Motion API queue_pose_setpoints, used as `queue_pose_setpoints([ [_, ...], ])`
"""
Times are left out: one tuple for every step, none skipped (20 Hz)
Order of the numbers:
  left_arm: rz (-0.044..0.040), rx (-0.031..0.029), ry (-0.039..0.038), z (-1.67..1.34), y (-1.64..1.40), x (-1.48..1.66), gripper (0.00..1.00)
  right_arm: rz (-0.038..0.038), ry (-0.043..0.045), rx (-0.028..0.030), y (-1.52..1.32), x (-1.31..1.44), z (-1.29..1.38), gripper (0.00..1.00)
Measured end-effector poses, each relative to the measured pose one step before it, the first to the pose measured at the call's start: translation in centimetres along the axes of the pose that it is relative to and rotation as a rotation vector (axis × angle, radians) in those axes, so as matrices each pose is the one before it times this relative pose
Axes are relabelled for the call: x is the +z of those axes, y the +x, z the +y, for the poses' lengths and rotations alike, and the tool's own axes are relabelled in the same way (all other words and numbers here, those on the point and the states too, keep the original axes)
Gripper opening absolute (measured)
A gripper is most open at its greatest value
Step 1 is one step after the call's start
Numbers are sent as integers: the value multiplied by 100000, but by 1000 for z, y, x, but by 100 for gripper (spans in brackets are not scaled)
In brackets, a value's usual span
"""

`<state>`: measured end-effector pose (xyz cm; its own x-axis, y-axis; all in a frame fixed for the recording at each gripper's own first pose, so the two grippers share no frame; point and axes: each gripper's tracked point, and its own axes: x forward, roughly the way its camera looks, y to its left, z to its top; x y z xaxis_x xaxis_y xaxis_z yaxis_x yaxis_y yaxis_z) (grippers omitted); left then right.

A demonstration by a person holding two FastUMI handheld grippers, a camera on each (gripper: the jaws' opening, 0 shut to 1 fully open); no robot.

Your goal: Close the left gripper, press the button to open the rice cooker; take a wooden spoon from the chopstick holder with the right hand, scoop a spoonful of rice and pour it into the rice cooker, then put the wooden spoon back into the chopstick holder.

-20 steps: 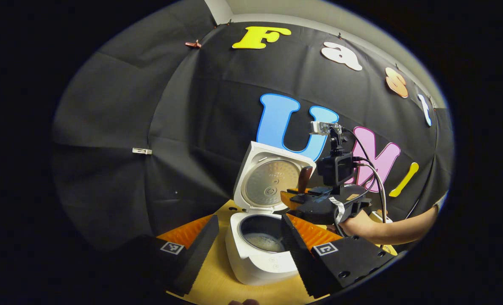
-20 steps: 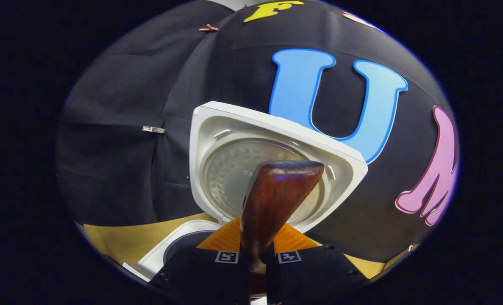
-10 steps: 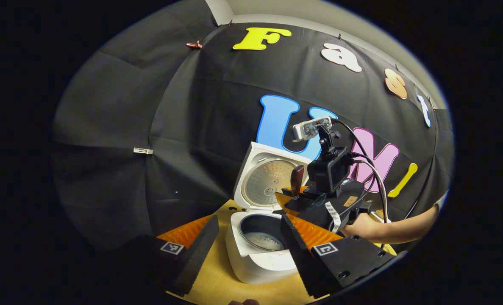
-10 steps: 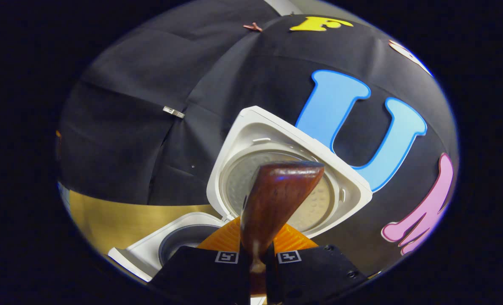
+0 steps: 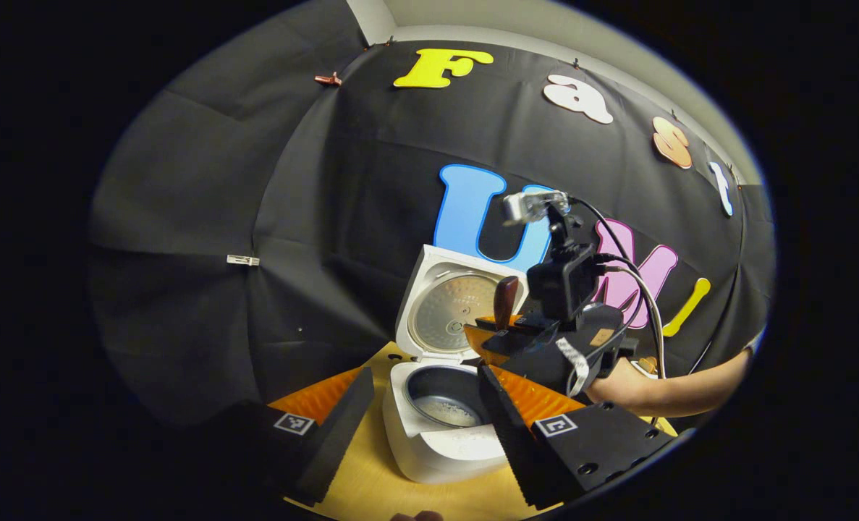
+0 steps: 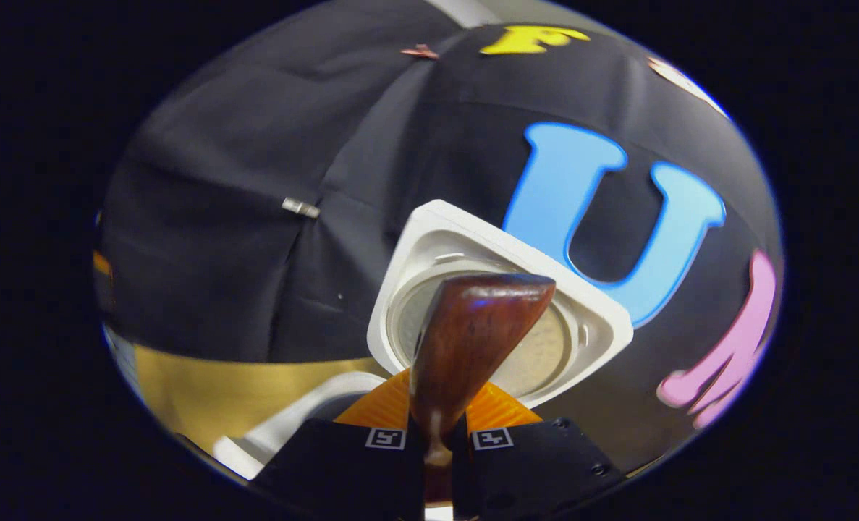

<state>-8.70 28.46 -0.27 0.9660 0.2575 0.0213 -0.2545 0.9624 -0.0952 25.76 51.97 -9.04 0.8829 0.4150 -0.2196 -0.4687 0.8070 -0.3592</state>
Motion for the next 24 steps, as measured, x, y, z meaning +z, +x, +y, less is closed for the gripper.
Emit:
queue_pose_setpoints([
  [-252, -177, 63, -114, -14, 86, 95, 1799, 14394, 923, 3, -89, -365, 18],
  [-236, 27, 280, -107, -28, 183, 95, 1692, 13668, 425, -12, -54, -534, 18],
  [-160, -82, 315, -130, -28, -56, 95, 269, 12543, 148, -221, 312, -726, 19],
  [-39, -67, 250, -164, -24, 58, 95, -468, 11397, -19, -234, 490, -680, 18],
  [-22, -156, 136, -125, 8, 52, 95, -1244, 10296, 32, -498, 790, -754, 18],
  [111, -211, 152, -197, 50, 98, 95, -1763, 9505, 693, -561, 878, -410, 18],
  [129, -268, 173, -241, 119, -123, 95, -1923, 8777, 1233, -748, 916, -219, 19],
  [105, -369, 293, -351, 168, 53, 95, -1508, 7950, 1252, -589, 925, -194, 19],
  [22, -581, 345, -298, 82, 56, 95, -1853, 6466, 1012, -692, 911, -432, 18],
  [-127, -642, 445, -377, 145, 158, 95, -1816, 4381, -77, -839, 1076, -550, 18],
  [-15, -746, 397, -434, 162, 37, 95, -2017, 1598, -1002, -887, 1055, -694, 19],
  [-130, -803, 434, -518, 246, 200, 95, -2168, -257, -1667, -849, 970, -1007, 18],
  [68, -922, 507, -530, 282, 21, 95, -2032, -530, -1453, -1133, 968, -832, 18],
  [66, -723, 730, -607, 350, 132, 95, -1678, -87, -944, -1083, 858, -751, 18],
  [-735, -526, 985, -532, 165, 192, 95, -1706, -80, -1025, -1060, 867, -1089, 18],
  [-766, -1333, 823, -695, 126, 247, 95, -1667, 354, -1309, -1109, 1045, -1266, 18],
  [-504, -1084, 567, -661, 264, 280, 95, -1629, 999, -1082, -1004, 1163, -1228, 18],
  [-189, -1078, 326, -634, 246, 229, 95, -1098, 1861, -1224, -914, 952, -1100, 18],
  [-176, -915, 262, -559, 269, 58, 95, -1370, 2270, -658, -1170, 1006, -1167, 18],
  [-80, -885, 306, -610, 335, 151, 95, -1326, 2086, -542, -1003, 929, -987, 18],
  [68, -804, 429, -637, 334, -37, 95, -1274, 1511, -901, -812, 580, -1070, 18],
  [177, -564, 450, -566, 428, -78, 95, -1310, 491, -1234, -850, 652, -1209, 18],
  [234, -604, 425, -598, 359, 49, 95, -1419, -256, -1589, -867, 632, -1453, 18],
  [37, -361, 357, -580, 356, 175, 95, -1252, -250, -1900, -885, 915, -1706, 18],
])
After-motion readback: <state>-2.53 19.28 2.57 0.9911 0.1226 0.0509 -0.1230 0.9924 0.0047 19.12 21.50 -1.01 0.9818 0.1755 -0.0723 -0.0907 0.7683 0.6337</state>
